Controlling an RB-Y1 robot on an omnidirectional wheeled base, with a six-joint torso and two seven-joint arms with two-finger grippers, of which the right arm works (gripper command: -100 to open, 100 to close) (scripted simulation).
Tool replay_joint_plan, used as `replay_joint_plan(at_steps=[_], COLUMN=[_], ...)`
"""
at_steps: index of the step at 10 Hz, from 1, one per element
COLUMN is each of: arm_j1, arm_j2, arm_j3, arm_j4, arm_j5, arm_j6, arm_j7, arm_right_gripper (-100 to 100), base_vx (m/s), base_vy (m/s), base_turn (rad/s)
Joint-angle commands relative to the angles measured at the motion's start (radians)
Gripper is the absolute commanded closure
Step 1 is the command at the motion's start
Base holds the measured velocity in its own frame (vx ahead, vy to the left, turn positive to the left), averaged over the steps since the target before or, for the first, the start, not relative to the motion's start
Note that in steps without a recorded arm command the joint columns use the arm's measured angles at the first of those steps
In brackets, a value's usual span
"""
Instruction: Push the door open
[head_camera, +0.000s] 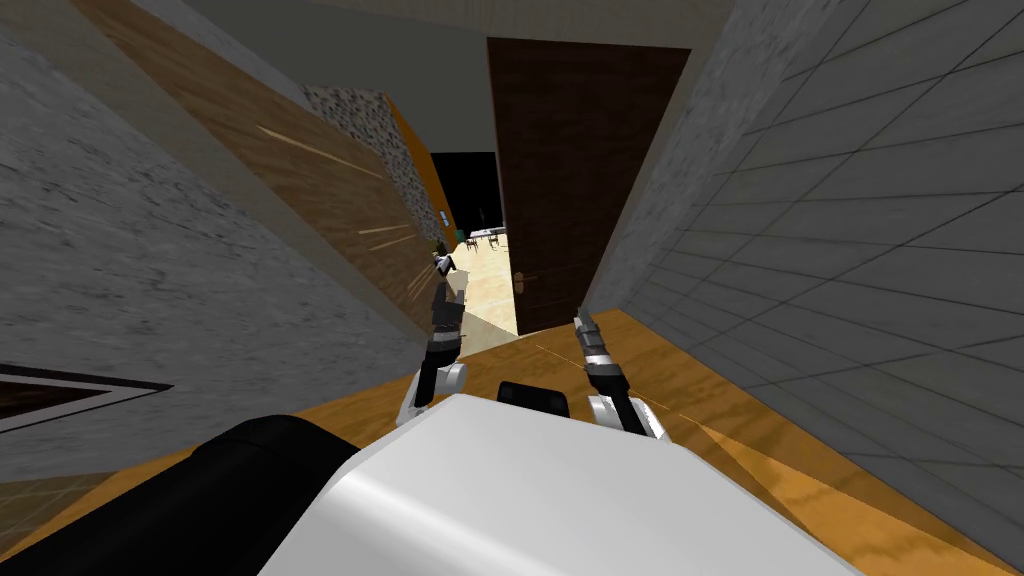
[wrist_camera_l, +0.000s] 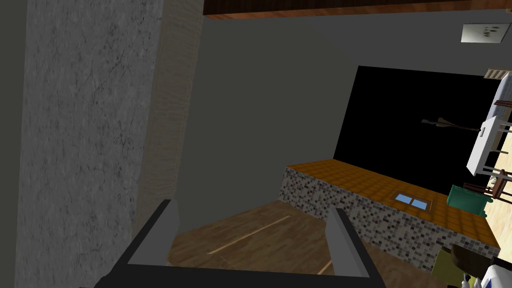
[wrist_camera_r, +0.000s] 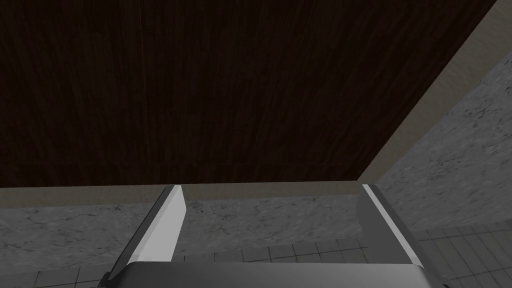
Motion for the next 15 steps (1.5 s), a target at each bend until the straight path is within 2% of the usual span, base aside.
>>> replay_joint_plan(at_steps=[1,10,15], arm_j1=[-0.004,-0.016,-0.021], arm_j2=[-0.003,0.017,0.035], arm_j3=[0.018,0.162,0.225], arm_j4=[0.038,0.225,0.306], arm_j5=[0.013,0.113,0.156], arm_j6=[-0.006,0.002,0.006], arm_j7=[-0.022,-0.140,-0.190], arm_right_gripper=[-100,-100,-100], base_vx=[0.110,0.173,0.189], base_vy=[-0.009,-0.010,0.004], base_turn=[0.002,0.005,0.003])
